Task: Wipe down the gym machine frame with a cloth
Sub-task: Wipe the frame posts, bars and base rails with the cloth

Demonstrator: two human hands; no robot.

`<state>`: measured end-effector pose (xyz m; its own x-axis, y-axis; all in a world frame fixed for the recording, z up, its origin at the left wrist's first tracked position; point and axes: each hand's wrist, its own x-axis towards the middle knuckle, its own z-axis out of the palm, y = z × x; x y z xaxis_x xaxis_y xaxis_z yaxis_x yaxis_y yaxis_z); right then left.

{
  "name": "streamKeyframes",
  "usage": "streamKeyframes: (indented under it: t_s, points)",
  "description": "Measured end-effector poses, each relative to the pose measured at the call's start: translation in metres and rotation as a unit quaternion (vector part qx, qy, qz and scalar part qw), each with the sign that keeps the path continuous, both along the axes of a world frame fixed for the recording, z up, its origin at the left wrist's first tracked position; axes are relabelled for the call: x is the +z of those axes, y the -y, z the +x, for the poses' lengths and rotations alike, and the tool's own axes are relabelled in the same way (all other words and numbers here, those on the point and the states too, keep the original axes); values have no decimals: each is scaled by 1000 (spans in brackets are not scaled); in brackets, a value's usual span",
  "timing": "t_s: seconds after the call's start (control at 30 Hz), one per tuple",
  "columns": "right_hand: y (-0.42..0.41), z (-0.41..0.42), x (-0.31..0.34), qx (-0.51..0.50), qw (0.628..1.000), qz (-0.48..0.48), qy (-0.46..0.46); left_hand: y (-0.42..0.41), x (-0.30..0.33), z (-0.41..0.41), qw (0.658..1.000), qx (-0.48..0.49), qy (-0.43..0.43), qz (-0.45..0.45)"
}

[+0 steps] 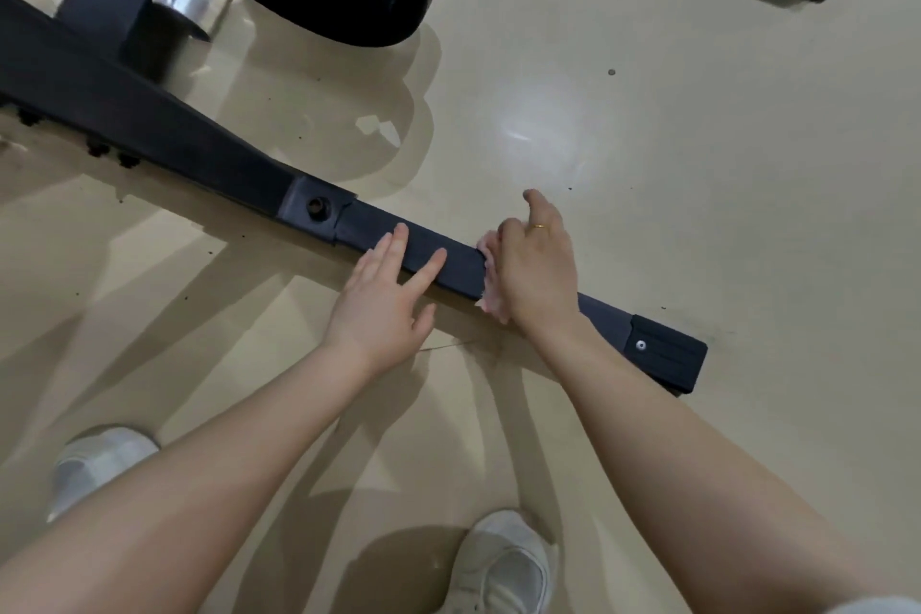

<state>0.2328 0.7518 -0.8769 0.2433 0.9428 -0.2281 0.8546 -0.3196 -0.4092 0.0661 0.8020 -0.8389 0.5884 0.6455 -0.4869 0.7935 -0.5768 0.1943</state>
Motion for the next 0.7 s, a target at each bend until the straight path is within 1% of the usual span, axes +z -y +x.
streamKeyframes:
  t_s: [0.03, 0.07, 0.13, 0.17, 0.23, 0.33, 0.37, 0.43, 0.5, 0.53, 0.57, 0.63, 0.67, 0.7]
  points:
    - [7, -2, 0, 32, 999, -15, 38, -1, 2, 1, 1000, -3, -7, 0]
    - [15, -4, -1, 43, 998, -18, 51, -2, 3, 3, 1000, -5, -17, -1]
    - [27, -4, 0, 49, 997, 3, 51, -3, 6, 6, 999, -11, -41, 1]
    - [26, -4, 1, 56, 997, -6, 48, -4, 6, 7, 998, -21, -52, 6]
    - [8, -6, 7, 76, 997, -28, -4, -4, 7, 5, 996, -49, -71, 15]
    - [-19, -17, 7, 135, 987, -40, -77, -8, 3, 1, 993, -73, -86, 28]
    - [-19, -14, 3, 151, 985, -46, -70, -10, 2, -1, 993, -79, -85, 26]
    - [1, 1, 1, 194, 980, -54, -10, -12, 5, -2, 991, -95, -95, 15]
    - [29, 22, -2, 161, 983, -68, 52, -16, 10, -2, 989, -108, -105, 6]
    - [39, 28, -1, 140, 985, -76, 69, -18, 12, -2, 988, -108, -107, -2]
    - [46, 29, -1, 128, 985, -63, 93, -18, 12, -2, 989, -103, -109, -9]
    - [35, 21, 8, 19, 997, -64, 26, -14, 12, 0, 991, -82, -102, -23]
    - [26, 14, 11, -32, 996, -71, -45, -11, 11, 1, 992, -70, -96, -31]
    - [18, 8, 9, -58, 992, -65, -90, -9, 10, 1, 994, -56, -89, -38]
